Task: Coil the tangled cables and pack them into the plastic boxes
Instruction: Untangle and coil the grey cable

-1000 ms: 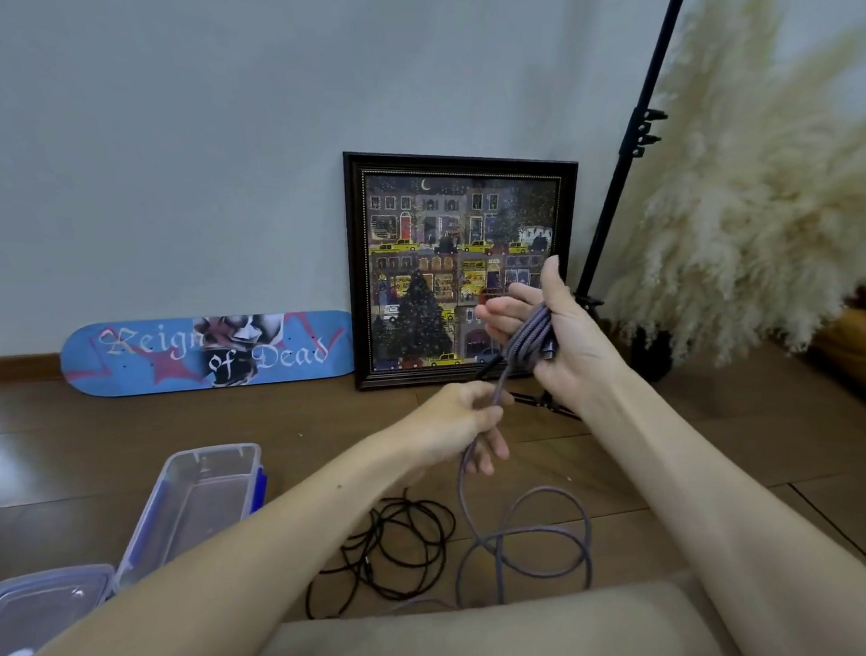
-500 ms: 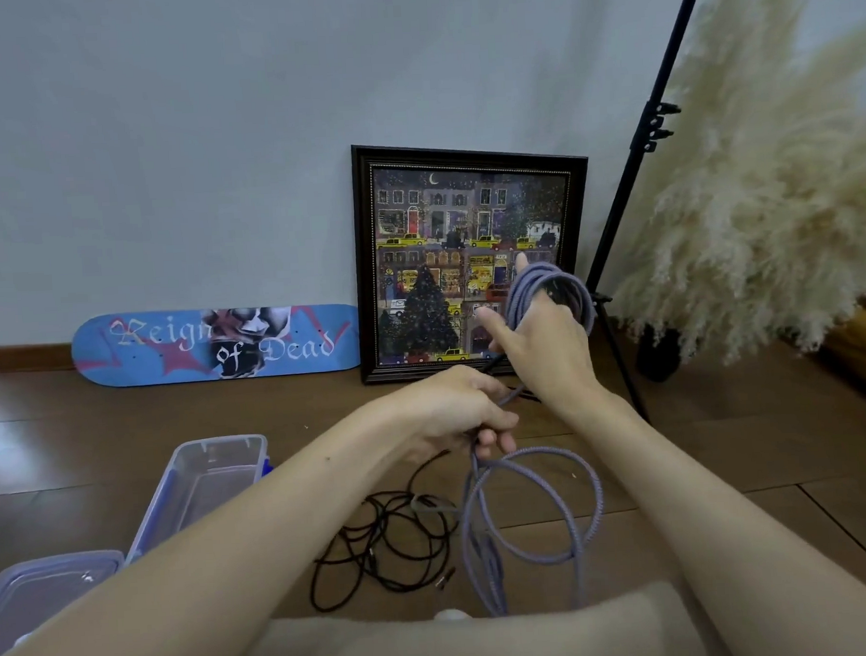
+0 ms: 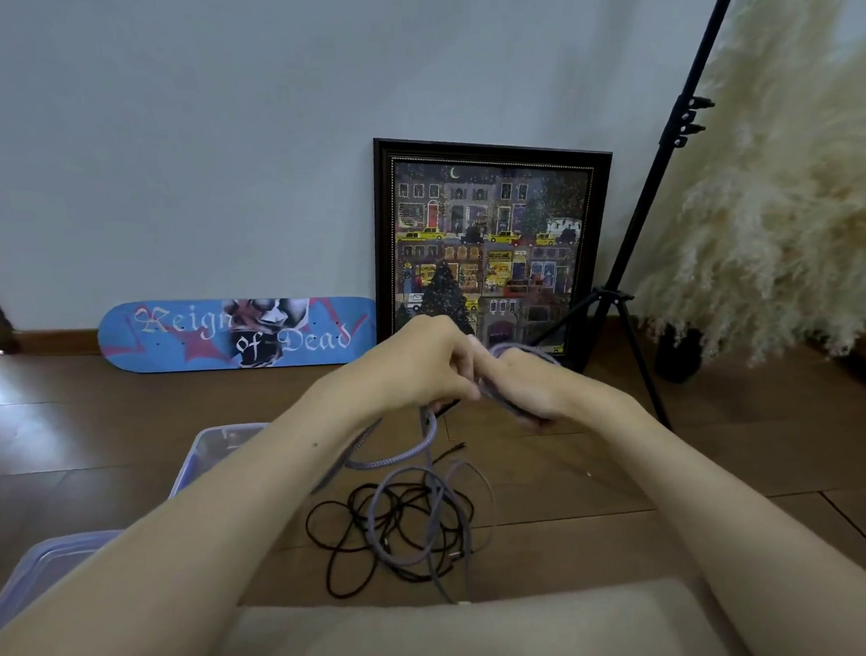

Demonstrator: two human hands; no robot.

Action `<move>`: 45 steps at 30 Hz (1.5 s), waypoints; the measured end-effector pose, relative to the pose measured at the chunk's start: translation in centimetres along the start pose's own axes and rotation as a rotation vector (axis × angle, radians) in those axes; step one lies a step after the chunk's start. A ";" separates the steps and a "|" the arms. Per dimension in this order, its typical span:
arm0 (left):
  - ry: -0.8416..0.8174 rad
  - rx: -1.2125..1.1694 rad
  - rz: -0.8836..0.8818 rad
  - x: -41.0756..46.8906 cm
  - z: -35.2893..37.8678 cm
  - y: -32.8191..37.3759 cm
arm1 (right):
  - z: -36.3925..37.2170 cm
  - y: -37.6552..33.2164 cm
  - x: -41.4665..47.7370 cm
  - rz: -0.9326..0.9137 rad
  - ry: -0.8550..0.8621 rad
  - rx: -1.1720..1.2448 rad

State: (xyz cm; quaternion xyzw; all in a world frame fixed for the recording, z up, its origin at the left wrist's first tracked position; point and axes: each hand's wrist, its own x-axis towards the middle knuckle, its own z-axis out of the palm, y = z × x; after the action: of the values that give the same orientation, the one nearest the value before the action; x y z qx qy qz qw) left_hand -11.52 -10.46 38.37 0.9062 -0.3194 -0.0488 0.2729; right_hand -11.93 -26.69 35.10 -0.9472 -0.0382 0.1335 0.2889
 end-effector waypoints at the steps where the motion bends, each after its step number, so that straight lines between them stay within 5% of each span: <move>1: -0.004 0.065 0.040 0.1 0.1 0.0 | -0.1 0.1 -0.4 0.068 -0.105 0.129; 9: -0.040 0.557 0.227 0.7 0.9 -1.2 | -1.9 0.9 -1.9 0.146 -0.595 0.350; 14: 0.084 0.938 0.434 0.4 0.5 -1.0 | -1.9 0.5 -2.6 0.089 -0.675 0.179; 18: 0.147 1.085 0.477 0.0 0.1 0.3 | -0.9 -0.2 -2.4 0.258 -0.638 0.035; 28: -0.028 0.984 0.247 0.8 2.4 -0.7 | -1.3 -0.1 -2.8 0.168 -0.522 0.193; 34: 0.089 0.935 0.203 1.6 3.3 -1.6 | -2.0 -0.6 -3.1 0.049 -0.579 0.389; 39: 0.202 0.673 -0.012 2.0 3.5 -3.5 | -3.4 0.1 -3.3 0.067 -0.542 0.675; 45: 0.189 0.374 -0.062 2.1 4.3 -5.0 | -3.5 0.6 -3.6 -0.043 -0.570 1.067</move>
State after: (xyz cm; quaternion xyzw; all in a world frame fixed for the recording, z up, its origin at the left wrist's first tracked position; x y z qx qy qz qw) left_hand -8.20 -10.51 32.29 0.9510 -0.2679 0.0879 0.1271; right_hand -14.40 -29.64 38.36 -0.5976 -0.0609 0.3769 0.7050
